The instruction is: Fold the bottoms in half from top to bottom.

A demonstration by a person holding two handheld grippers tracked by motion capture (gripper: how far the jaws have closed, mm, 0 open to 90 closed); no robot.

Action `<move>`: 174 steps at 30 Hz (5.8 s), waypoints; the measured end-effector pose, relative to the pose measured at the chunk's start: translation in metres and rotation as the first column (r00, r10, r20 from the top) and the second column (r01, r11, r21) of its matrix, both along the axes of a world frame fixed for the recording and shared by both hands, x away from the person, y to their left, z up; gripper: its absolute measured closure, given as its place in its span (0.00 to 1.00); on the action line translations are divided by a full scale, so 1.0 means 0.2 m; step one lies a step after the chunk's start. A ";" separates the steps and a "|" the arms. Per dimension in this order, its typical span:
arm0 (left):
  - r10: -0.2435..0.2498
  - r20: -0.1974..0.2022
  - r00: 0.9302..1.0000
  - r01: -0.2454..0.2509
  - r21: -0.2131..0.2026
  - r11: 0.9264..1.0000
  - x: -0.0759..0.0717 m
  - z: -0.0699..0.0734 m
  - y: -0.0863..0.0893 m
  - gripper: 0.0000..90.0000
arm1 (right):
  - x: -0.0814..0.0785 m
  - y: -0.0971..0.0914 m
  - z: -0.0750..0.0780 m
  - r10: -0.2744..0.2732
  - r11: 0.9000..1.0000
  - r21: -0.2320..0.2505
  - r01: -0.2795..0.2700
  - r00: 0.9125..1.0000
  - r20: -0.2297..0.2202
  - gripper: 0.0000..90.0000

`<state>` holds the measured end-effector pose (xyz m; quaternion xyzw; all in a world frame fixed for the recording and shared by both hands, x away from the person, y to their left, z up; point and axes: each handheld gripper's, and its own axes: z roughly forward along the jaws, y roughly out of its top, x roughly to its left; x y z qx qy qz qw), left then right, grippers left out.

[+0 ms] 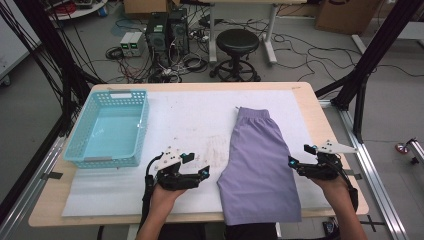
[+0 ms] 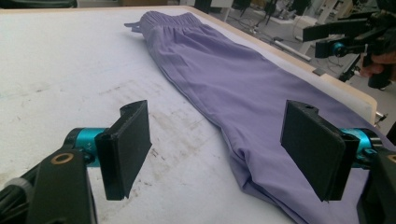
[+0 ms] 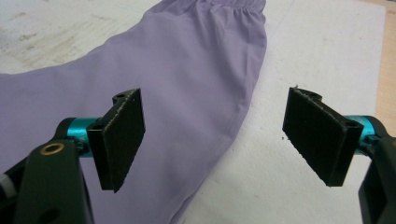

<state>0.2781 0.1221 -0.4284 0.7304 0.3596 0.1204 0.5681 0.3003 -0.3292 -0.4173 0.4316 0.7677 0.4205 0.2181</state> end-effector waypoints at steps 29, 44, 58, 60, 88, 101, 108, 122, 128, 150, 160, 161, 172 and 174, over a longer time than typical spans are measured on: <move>-0.033 -0.227 0.973 0.057 0.097 0.994 0.06 -0.14 -0.21 0.55 | -0.14 -0.04 -0.11 -0.004 1.000 0.028 0.007 0.992 -0.124 0.65; -0.067 -0.316 0.946 0.109 0.116 0.987 0.06 -0.18 -0.30 0.87 | -0.11 0.01 -0.19 -0.008 1.000 -0.030 0.001 0.976 -0.219 0.78; -0.085 -0.332 0.939 0.137 0.134 0.981 -0.03 -0.17 -0.28 0.98 | -0.14 0.01 -0.17 -0.001 1.000 -0.015 -0.003 0.960 -0.280 1.00; -0.091 -0.327 0.941 0.143 0.137 0.980 -0.06 -0.17 -0.27 0.98 | -0.17 0.01 -0.17 0.008 1.000 -0.023 -0.015 0.959 -0.283 1.00; -0.050 -0.281 0.958 0.097 0.159 0.983 0.17 -0.15 -0.40 0.69 | -0.05 0.07 -0.17 -0.035 0.999 0.003 0.036 0.976 -0.213 0.78; -0.078 -0.264 0.961 0.134 0.201 0.970 0.07 -0.16 -0.42 0.98 | -0.09 0.07 -0.19 -0.030 1.000 -0.002 0.030 0.966 -0.257 0.99; -0.103 -0.287 0.952 0.156 0.169 0.973 0.03 -0.16 -0.37 0.96 | -0.18 0.10 -0.17 0.005 0.999 -0.029 -0.013 0.962 -0.275 0.94; -0.041 -0.182 0.982 0.056 0.080 0.995 0.48 -0.01 -0.43 0.49 | 0.20 0.10 -0.04 -0.038 0.996 0.074 0.051 0.984 -0.171 0.59; -0.019 -0.236 0.972 0.046 0.107 0.993 0.61 -0.07 -0.53 0.45 | 0.33 0.15 -0.08 -0.033 0.997 0.060 0.047 0.978 -0.206 0.60; 0.022 -0.285 0.958 0.040 0.210 0.977 0.67 -0.14 -0.60 0.76 | 0.57 0.29 -0.17 -0.032 0.999 -0.016 0.029 0.952 -0.305 0.82; -0.010 -0.345 0.939 0.065 0.148 0.987 0.69 -0.15 -0.57 0.98 | 0.57 0.28 -0.15 -0.002 1.000 -0.022 -0.005 0.951 -0.310 0.96; -0.011 -0.340 0.940 0.062 0.138 0.988 0.69 -0.14 -0.56 0.98 | 0.57 0.29 -0.14 -0.001 1.000 -0.020 -0.006 0.951 -0.309 0.96; -0.085 -0.183 0.979 0.094 0.039 0.995 0.73 -0.01 -0.51 0.98 | 0.58 0.24 -0.02 0.033 0.998 0.064 -0.023 0.988 -0.151 0.96; -0.097 -0.186 0.978 0.103 0.025 0.994 0.74 -0.01 -0.50 0.98 | 0.59 0.24 0.01 0.038 0.997 0.071 -0.028 0.990 -0.137 0.96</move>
